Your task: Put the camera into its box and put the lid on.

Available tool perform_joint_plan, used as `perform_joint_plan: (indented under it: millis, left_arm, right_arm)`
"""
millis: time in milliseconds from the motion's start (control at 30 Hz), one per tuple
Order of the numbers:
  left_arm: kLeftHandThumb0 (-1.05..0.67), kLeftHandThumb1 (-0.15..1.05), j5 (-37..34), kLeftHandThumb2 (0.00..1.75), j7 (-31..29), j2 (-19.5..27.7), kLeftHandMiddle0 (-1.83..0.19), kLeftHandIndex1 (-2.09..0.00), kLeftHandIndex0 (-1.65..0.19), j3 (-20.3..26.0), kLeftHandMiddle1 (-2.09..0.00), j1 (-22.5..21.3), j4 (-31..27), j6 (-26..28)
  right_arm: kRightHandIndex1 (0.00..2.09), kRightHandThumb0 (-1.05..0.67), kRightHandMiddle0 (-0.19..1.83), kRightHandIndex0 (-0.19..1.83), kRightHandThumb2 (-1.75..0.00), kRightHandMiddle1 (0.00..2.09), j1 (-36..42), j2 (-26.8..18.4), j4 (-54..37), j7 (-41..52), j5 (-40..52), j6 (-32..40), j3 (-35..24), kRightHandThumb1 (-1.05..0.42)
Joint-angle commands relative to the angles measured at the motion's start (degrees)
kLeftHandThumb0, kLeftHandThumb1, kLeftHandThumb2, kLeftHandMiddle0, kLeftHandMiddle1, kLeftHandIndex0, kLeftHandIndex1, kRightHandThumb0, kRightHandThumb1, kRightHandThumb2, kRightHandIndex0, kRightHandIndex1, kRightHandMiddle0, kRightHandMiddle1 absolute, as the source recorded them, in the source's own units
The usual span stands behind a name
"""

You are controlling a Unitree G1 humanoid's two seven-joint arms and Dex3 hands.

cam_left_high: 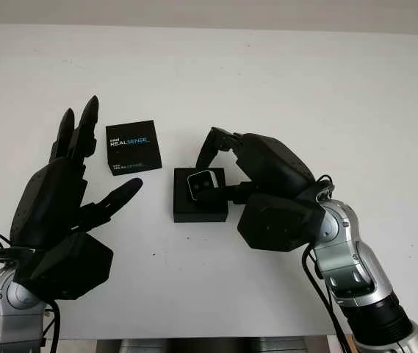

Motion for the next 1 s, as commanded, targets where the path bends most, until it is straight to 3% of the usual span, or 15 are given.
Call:
perform_joint_plan:
  millis: [0, 433, 967]
  left_arm:
    - [-0.83, 1.05, 0.06, 0.45, 0.66, 0.23, 0.19, -0.06, 0.12, 0.32, 0.0, 0.71, -0.48, -0.65]
    - [-0.83, 1.05, -0.24, 0.43, 0.14, 1.54, 0.19, -0.06, 0.11, 1.01, 0.0, 0.92, -0.04, -1.48]
    - [-0.83, 1.05, 1.15, 0.43, -0.11, 1.72, 0.19, -0.06, 0.1, 0.23, 0.0, 0.67, -0.62, -0.24]
  right_arm:
    - [0.35, -0.44, 0.34, 0.33, -0.05, 1.67, 0.28, 0.27, 1.22, -0.76, 1.57, 0.18, -1.48, -1.01]
    - [0.31, -0.48, 0.37, 0.35, -0.05, 1.69, -1.26, 2.15, 9.41, -3.49, 9.94, 3.55, -5.37, -1.02]
    - [0.3, -0.46, 0.41, 0.35, -0.05, 1.68, -0.06, 4.97, 8.44, -4.14, 13.85, 5.73, -3.55, -1.01]
